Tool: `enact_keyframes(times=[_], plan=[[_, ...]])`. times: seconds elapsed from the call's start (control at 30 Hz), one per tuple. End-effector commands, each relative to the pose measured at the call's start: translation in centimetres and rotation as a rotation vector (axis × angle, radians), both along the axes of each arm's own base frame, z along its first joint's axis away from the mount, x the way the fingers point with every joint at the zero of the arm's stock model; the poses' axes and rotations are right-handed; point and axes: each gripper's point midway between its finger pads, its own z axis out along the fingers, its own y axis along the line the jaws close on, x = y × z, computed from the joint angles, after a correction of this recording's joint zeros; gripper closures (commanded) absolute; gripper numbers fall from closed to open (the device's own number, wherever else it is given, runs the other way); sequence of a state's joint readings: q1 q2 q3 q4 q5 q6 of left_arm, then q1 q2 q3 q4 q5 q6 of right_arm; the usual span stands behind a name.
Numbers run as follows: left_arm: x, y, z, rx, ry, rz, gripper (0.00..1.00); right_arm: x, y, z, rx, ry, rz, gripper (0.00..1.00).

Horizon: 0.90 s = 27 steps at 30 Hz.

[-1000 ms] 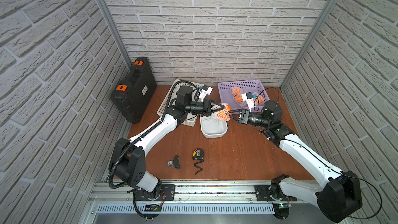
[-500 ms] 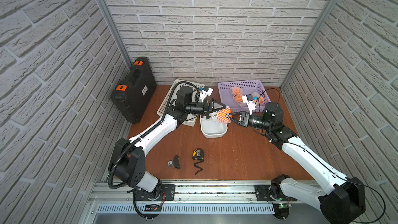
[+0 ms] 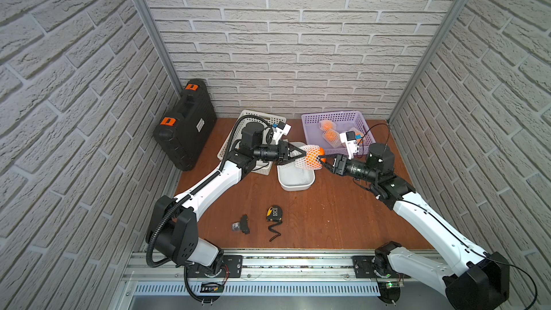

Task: Remove foam nets from oranges
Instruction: Remove the foam net from the orange, then place the foam net into the storage box.

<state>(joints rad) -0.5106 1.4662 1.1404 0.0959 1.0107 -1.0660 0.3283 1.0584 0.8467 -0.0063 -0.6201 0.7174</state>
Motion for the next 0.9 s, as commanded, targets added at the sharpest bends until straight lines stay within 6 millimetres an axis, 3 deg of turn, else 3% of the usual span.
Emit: enact_keyframes(times=[0.0,0.17,0.33,0.5,0.87], plan=[[0.4,0.7,0.8,0.008,-0.048,0.026,0.84,-0.1,-0.3,1.7,-0.003,-0.068,-0.016,0.58],[1.9,1.9,0.3,0.026,-0.029,0.101,0.83,0.1,-1.0,1.4,-0.033,-0.063,-0.052,0.59],[4.5,3.8,-1.7,0.092,0.006,0.231,0.85,0.3,-2.4,0.5,-0.105,-0.056,-0.125,0.59],[6.5,4.8,-6.6,0.337,0.034,0.335,0.84,0.4,-3.9,-0.4,-0.184,-0.058,-0.196,0.59],[10.4,1.9,-13.8,0.697,-0.004,0.392,0.80,0.2,-4.5,-1.8,-0.249,-0.061,-0.203,0.58]])
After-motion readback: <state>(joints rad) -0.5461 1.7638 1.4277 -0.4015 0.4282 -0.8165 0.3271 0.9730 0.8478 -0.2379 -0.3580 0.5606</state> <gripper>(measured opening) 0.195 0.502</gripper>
